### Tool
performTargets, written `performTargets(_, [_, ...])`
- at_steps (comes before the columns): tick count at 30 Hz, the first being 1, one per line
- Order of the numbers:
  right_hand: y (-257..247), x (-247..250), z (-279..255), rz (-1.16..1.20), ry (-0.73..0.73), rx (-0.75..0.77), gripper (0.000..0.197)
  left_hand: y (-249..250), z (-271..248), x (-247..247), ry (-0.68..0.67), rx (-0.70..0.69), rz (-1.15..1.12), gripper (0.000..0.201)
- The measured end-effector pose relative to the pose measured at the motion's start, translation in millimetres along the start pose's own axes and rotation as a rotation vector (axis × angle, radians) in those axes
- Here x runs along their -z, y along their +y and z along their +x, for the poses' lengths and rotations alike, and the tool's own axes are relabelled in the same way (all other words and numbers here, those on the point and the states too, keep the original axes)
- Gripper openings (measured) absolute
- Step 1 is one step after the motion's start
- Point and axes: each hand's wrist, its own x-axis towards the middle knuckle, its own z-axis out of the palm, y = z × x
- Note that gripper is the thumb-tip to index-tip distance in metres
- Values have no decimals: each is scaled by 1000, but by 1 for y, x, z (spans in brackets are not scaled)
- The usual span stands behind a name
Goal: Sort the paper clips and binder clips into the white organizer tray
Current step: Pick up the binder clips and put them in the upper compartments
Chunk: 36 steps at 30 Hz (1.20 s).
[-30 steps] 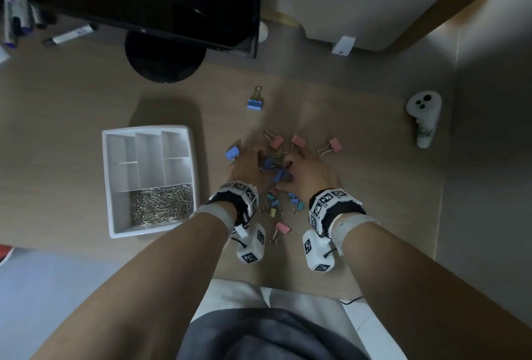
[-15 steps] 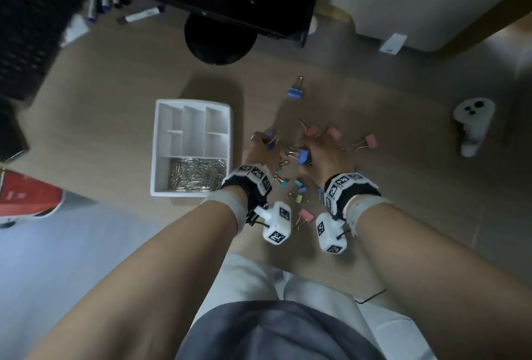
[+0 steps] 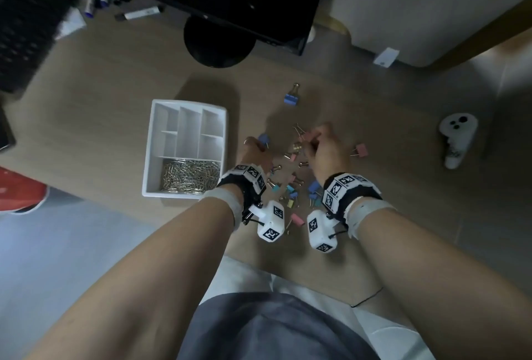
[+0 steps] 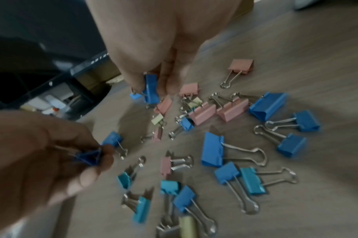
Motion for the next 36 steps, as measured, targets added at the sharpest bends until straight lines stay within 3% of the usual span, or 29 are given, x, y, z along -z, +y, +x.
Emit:
performTargets(4, [-6,1,14,163,-85,-29,25,26,-2,-10,-203,199,-252,15])
performTargets(7, [-20,2,15,302,-222,17,24,31,-2,-12,-286,216,-429,38])
performTargets(10, [-21,4,19,312,-126,-12,10,29,3,-12,-306,196,-505,37])
performTargets(12, [-9,5,24,286,27,-46,13,29,6,-9,-272,233,-598,31])
performTargets(14, [6,5,32,225,87,-91,12,28,13,-8,-238,282,-701,40])
performTargets(16, [19,3,39,97,27,-119,13,27,14,-3,-188,262,-632,36])
performTargets(20, [24,-15,47,-215,-159,-48,43,26,18,9,-189,291,-672,26])
performTargets(26, [9,-36,50,-316,-106,-218,20,23,31,26,-253,329,-719,18])
performTargets(29, [7,-26,48,-192,-91,-207,24,25,33,26,-259,358,-678,19])
performTargets(33, [-14,-3,36,239,-150,-99,21,29,32,14,-313,356,-637,24])
performTargets(36, [-34,7,32,453,-270,-150,29,40,29,2,-390,345,-827,52])
